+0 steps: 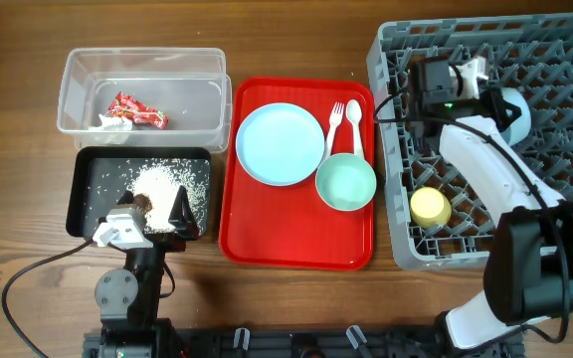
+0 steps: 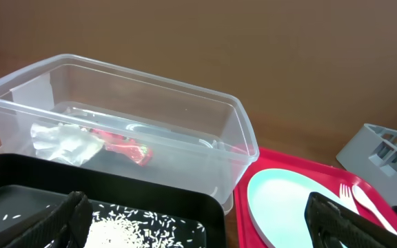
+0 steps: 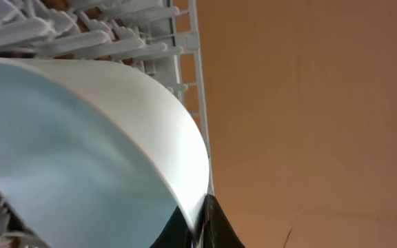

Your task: Sort waste into correct bins and load items into the dishwasher rack

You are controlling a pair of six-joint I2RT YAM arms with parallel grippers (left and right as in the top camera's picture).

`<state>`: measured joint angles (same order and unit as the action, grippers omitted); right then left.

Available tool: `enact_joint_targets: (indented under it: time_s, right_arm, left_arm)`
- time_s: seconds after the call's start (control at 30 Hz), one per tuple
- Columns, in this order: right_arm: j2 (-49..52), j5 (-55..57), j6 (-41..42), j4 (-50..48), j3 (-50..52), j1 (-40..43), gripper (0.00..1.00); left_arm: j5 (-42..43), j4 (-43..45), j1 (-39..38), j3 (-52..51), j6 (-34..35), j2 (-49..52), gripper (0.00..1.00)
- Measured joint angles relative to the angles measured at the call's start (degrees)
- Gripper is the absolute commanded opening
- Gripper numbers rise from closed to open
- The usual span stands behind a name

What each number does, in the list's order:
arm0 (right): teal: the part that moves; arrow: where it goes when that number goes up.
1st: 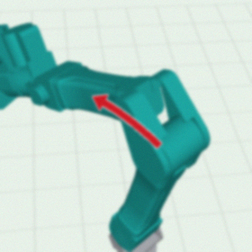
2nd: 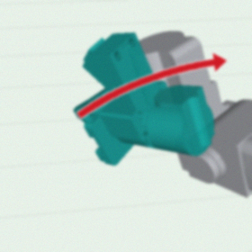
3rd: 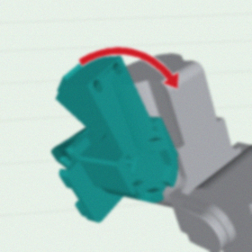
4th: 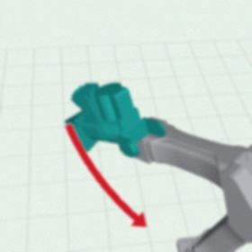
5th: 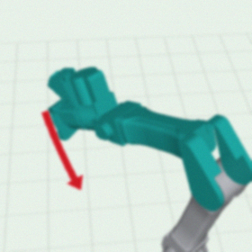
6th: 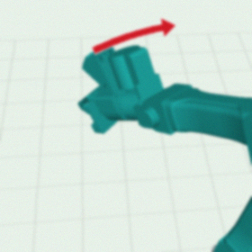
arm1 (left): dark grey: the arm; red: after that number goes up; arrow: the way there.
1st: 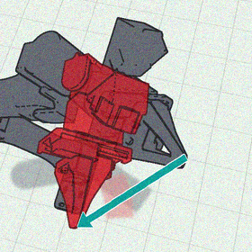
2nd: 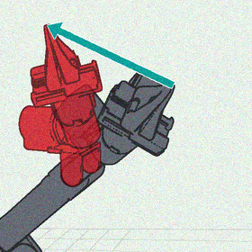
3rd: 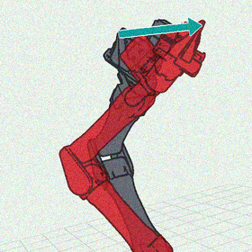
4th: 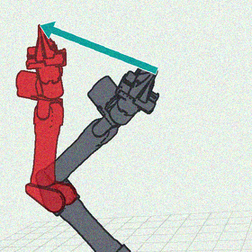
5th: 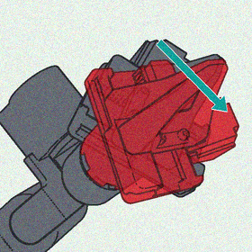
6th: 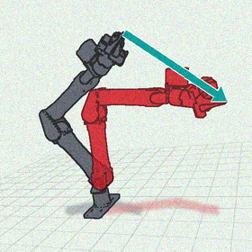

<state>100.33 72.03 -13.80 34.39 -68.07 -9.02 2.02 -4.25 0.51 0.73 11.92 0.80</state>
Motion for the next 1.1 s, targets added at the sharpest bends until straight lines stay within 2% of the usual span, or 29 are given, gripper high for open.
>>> enact_joint_targets:
  time_s: [0.17,0.2,0.27,0.37,0.47,0.53,0.63,0.7,0.8,0.87,0.93,0.97,1.1]
  right_arm:
    - [-2.0,-8.7,-2.4,-3.3,0.2,-7.8,0.76]
    - [-4.7,-11.3,-2.8,-3.4,0.2,-9.8,0.74]
    - [-10.6,-18.3,-1.2,-0.9,-0.1,-13.1,0.62]
    - [-18.9,-44.1,10.4,8.1,-1.0,-18.6,0.6]
    - [-18.6,-70.4,25.5,14.4,0.4,-19.7,0.6]
    - [-17.0,-77.0,33.9,18.5,2.5,-19.7,0.56]
    - [-13.9,-81.2,45.1,20.8,7.6,-19.7,0.57]
    - [-13.6,-80.3,55.6,20.3,11.6,-19.7,0.57]
    - [-13.4,-78.9,63.9,11.9,16.7,-19.7,0.57]
    - [-13.3,-77.2,68.4,10.9,17.5,-19.7,0.57]
    - [-13.3,-76.7,70.3,9.6,17.5,-19.7,0.57]
    - [-13.3,-76.7,71.4,9.2,17.5,-19.7,0.51]
    - [-13.5,-82.8,61.7,5.4,17.7,-20.1,0.5]
  left_arm:
    - [0.0,0.0,0.0,0.0,0.0,0.0,1.0]
    - [0.0,0.0,0.0,0.0,0.0,0.0,1.0]
    - [0.0,0.0,0.0,0.0,0.0,0.0,1.0]
    - [0.0,0.0,0.0,0.0,0.0,0.0,1.0]
    - [0.0,0.0,0.0,0.0,0.0,0.0,1.0]
    - [0.0,0.0,0.0,0.0,0.0,0.0,1.0]
    - [0.0,0.0,0.0,0.0,0.0,0.0,1.0]
    - [0.0,0.0,0.0,0.0,0.0,0.0,1.0]
    - [0.0,0.0,0.0,0.0,0.0,0.0,1.0]
    - [0.0,0.0,0.0,0.0,0.0,0.0,1.0]
    - [0.0,0.0,0.0,0.0,0.0,0.0,1.0]
    - [0.0,0.0,0.0,0.0,0.0,0.0,1.0]
    - [0.0,0.0,0.0,0.0,0.0,0.0,1.0]
